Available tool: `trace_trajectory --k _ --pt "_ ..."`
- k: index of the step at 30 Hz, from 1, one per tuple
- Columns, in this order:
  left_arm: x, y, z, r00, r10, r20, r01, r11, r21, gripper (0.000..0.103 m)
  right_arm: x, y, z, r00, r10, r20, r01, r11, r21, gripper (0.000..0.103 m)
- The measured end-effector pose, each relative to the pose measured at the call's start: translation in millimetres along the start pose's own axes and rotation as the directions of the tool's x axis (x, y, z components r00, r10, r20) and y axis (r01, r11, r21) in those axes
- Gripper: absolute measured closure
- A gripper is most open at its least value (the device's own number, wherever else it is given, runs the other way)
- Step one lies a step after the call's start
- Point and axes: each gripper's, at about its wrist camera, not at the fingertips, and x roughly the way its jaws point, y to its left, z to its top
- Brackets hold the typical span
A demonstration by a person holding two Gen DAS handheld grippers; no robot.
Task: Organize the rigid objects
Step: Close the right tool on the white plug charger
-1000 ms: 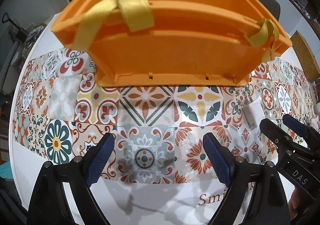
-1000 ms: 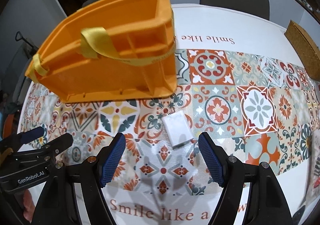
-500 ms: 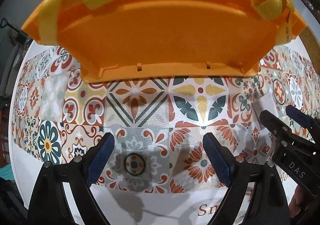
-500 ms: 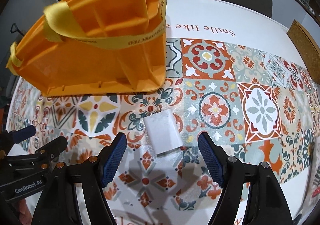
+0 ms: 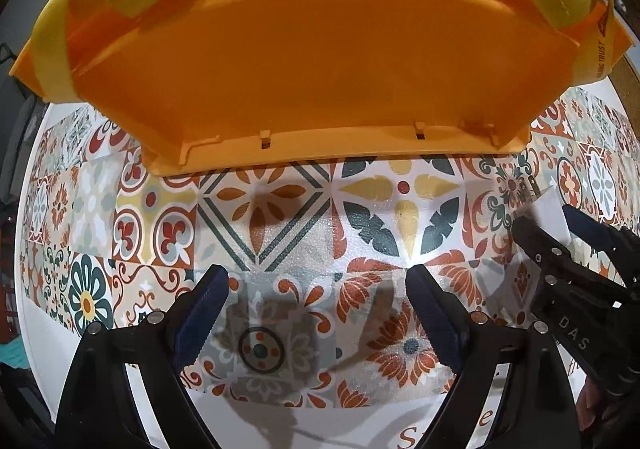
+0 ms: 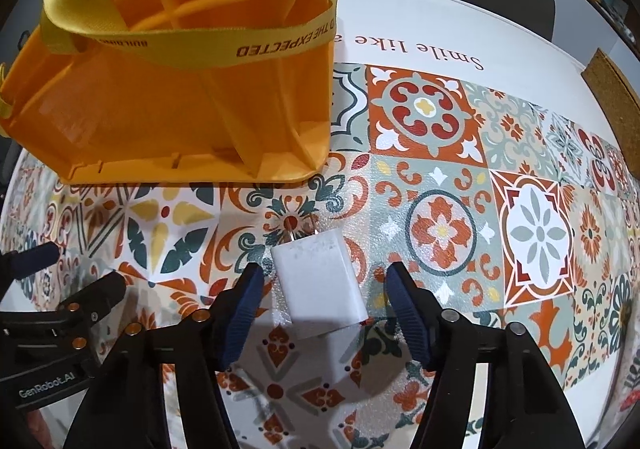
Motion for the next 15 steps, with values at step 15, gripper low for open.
trace_trajectory --k 15 --pt "-11.5 -4.2 -6.1 1.0 0.007 0.028 -0.007 1.0 0.02 0.012 -6.0 2.1 -11.2 1.0 -0.008 0.019 0.008 1.0 0.023 0.065"
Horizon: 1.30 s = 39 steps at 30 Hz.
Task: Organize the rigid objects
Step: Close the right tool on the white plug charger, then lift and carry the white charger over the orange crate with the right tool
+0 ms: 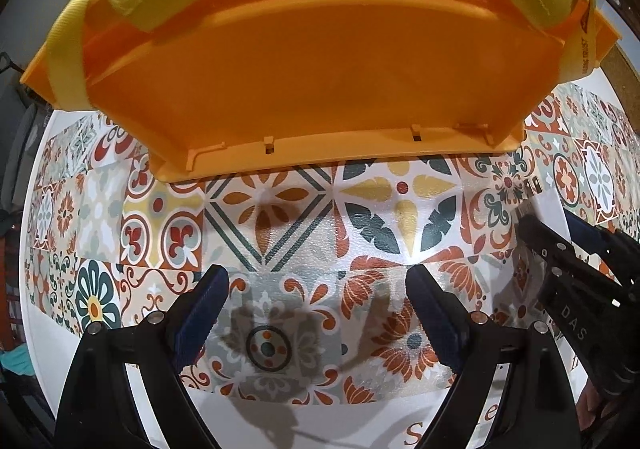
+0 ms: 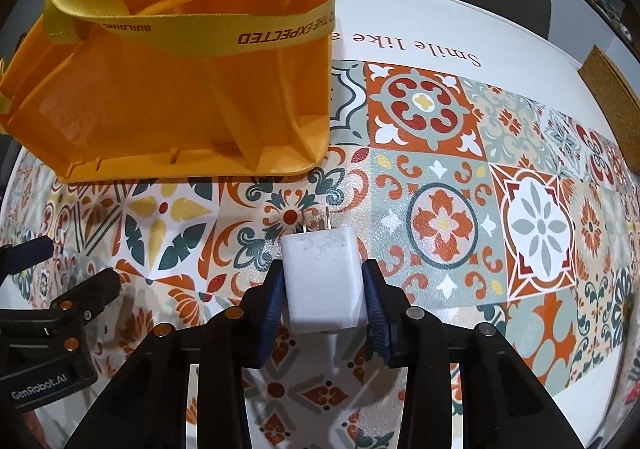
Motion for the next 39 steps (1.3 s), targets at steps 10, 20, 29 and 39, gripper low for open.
trace_trajectory --k 10,20,29,39 --pt "-21.8 7.1 -12.9 0.999 -0.016 0.031 0.016 1.0 0.007 0.012 -33.2 12.7 -7.7 0.999 0.001 0.039 0.0 1.0 -0.019 0.066" --pt "-41.5 20.1 -16.1 0.998 -0.025 0.063 0.025 1.0 -0.011 0.012 -69.2 30.1 -13.5 0.997 0.022 0.08 -0.019 0.999 -0.031 0.066" --pt "-65.6 32.8 -19.4 0.995 -0.039 0.095 0.04 0.999 -0.014 0.012 -93.5 41.4 -9.6 0.992 0.046 0.116 -0.042 0.998 -0.038 0.066" --pt "-88.4 52.3 -22.9 0.988 -0.061 0.138 0.067 0.997 -0.04 0.012 -124.9 61.3 -6.8 0.981 0.07 0.183 -0.058 0.996 -0.068 0.066"
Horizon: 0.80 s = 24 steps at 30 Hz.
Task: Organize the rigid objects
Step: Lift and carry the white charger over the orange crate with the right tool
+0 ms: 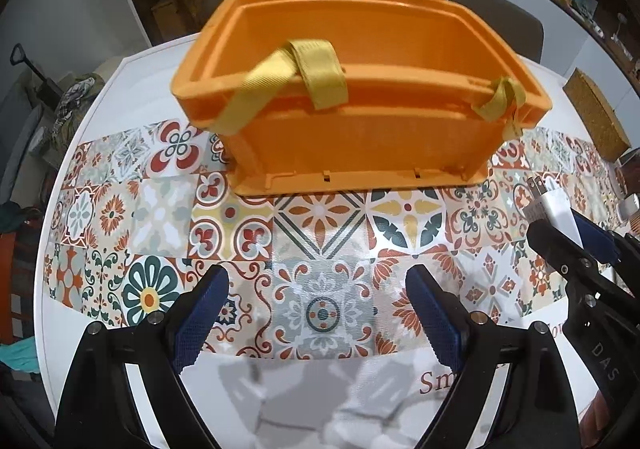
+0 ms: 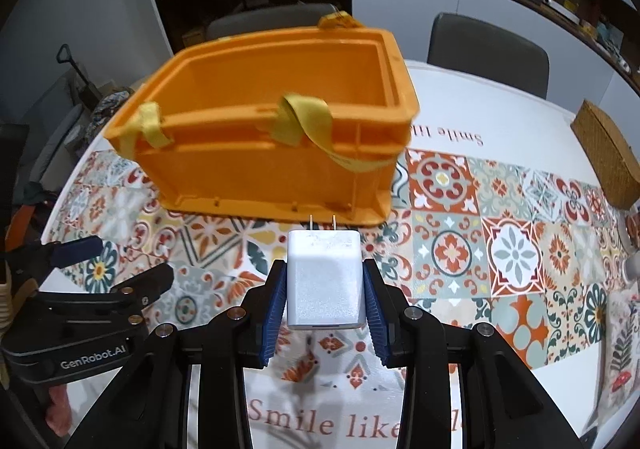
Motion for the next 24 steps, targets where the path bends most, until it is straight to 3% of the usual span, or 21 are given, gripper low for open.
trace_trajectory --k 11,15,24 --pt "-28.9 14.2 12.7 0.997 -0.017 0.07 0.019 1.0 -0.025 0.012 -23.6 13.3 16.1 0.998 0.016 0.059 -0.016 1.0 -0.001 0.066" --pt "-38.1 17.6 18.3 0.995 -0.016 0.097 0.019 1.0 -0.023 0.005 -28.6 16.4 22.6 0.997 0.022 0.073 -0.022 1.0 0.002 0.066" --pt "-56.0 25.1 33.7 0.988 0.0 0.155 0.003 1.0 -0.021 0.004 -37.4 24.3 40.8 0.993 0.03 0.11 -0.029 1.0 -0.008 0.066"
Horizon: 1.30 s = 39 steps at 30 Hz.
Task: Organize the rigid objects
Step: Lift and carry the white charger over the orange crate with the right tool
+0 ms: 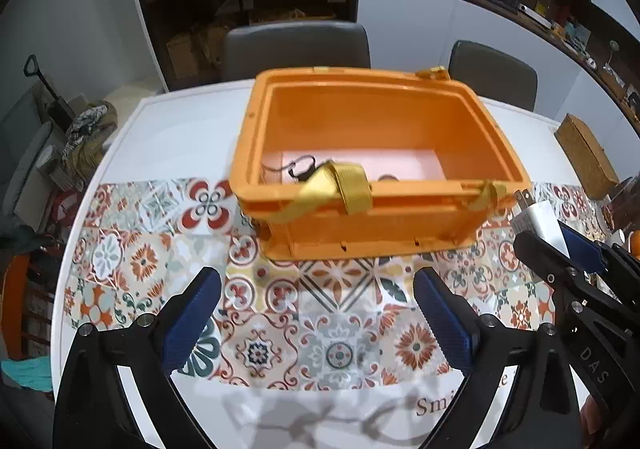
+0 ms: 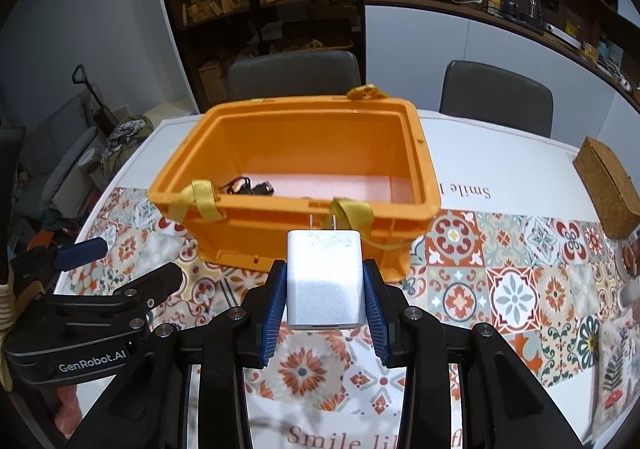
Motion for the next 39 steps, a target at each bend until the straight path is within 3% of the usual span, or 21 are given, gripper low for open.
trace_trajectory --k 15,22,39 --pt "-11.2 6.2 32.4 0.997 0.017 0.071 -0.018 1.0 0.01 0.0 2.4 8.0 31.5 1.0 0.017 0.009 -0.017 1.0 0.008 0.066" --pt "-5.8 9.1 45.3 0.997 0.019 0.07 -0.019 1.0 0.01 0.0 13.3 1.7 43.2 0.999 0.035 -0.018 -0.034 0.999 0.043 0.066" --pt "19.8 13.7 82.2 0.998 0.043 0.045 -0.043 0.999 0.01 0.0 44.2 2.9 82.0 0.999 -0.024 -0.041 0.024 1.0 -0.004 0.066"
